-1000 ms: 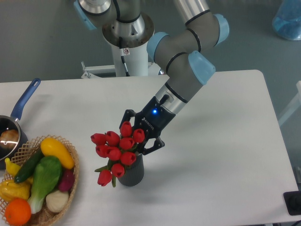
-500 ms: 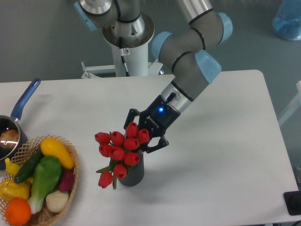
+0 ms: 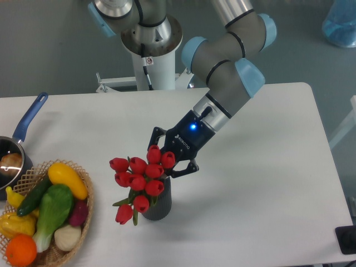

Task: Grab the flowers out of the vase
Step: 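Close the gripper on the tulip stems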

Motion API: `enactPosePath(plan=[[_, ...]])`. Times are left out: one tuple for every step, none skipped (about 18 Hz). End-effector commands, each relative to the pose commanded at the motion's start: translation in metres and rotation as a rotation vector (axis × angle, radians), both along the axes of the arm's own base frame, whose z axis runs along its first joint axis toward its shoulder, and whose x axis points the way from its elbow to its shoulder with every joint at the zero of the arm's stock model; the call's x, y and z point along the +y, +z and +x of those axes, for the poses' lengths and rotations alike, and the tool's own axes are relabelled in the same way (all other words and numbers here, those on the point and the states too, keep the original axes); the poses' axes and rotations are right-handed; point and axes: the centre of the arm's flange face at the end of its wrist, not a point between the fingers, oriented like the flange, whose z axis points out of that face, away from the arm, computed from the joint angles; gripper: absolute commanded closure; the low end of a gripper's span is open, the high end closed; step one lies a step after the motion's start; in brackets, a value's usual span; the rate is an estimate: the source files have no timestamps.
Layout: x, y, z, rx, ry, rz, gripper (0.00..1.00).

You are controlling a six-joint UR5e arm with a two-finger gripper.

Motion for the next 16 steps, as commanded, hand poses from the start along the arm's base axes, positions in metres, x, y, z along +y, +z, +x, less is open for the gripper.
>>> enactPosePath(plan=[[0.000, 0.002, 0.000, 0.000, 0.000, 0.004, 0.66], [-0.001, 0.005, 0.002, 0.001, 0.001, 0.005, 0.66], [-0.001, 0.006, 0.004, -0.004, -0.002, 0.010, 0.66], [-0.002, 0.009, 0.005, -0.011, -0.001, 0.022, 0.66], [-0.003, 0.011, 0.006, -0.013, -0.001, 0.031, 0.66], [-0.004, 0.014, 0.007, -0.013, 0.000, 0.038, 0.66], [-0.006, 0.017, 0.007, -0.014, 0.002, 0.045, 0.65], [-0.007, 0.021, 0.007, -0.017, 0.005, 0.054, 0.65], [-0.007, 0.024, 0.008, -0.029, 0.008, 0.062, 0.65], [-0.009, 0.030, 0.008, -0.041, 0.017, 0.068, 0.65], [-0.011, 0.035, 0.008, -0.049, 0.024, 0.078, 0.65], [-0.014, 0.043, 0.008, -0.053, 0.032, 0.089, 0.65], [-0.016, 0.047, 0.008, -0.055, 0.035, 0.094, 0.65], [-0.019, 0.050, 0.007, -0.055, 0.041, 0.098, 0.65], [-0.021, 0.052, 0.008, -0.057, 0.046, 0.099, 0.65], [-0.022, 0.055, 0.009, -0.056, 0.047, 0.099, 0.65]])
